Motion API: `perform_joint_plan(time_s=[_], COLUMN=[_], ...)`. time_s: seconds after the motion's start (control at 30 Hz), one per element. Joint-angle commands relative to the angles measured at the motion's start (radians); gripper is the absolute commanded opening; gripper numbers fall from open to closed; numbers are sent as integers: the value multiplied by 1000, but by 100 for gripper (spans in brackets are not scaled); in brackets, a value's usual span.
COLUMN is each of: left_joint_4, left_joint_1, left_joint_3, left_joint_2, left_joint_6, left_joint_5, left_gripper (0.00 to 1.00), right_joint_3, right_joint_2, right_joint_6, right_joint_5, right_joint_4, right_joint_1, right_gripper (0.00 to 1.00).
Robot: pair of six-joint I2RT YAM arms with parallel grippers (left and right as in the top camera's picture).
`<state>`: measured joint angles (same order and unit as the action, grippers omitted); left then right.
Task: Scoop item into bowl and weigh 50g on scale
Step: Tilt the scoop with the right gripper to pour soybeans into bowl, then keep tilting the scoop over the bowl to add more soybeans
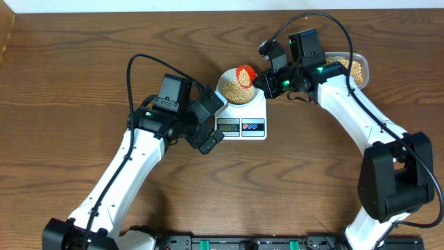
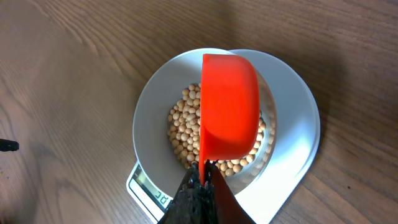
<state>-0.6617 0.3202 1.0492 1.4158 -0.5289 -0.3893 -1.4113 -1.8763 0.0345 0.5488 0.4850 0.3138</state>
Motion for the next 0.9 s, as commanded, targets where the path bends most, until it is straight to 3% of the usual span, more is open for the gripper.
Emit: perform_joint_plan(time_s=[0.0,0.87], left_joint_4=[-3,-3], left_joint_1=[1,1], left_joint_3=[23,23], left_joint_2=[-13,-13], left_joint_6=[-17,-17], left_joint_5=[2,2], left_gripper=[98,98], right_joint_3=[-16,-16], right_joint_2=[27,27], right_joint_6=[16,127], right_joint_5=[7,3], right_joint_4=[-2,-21], right_joint_1=[13,29], right_gripper=[1,1])
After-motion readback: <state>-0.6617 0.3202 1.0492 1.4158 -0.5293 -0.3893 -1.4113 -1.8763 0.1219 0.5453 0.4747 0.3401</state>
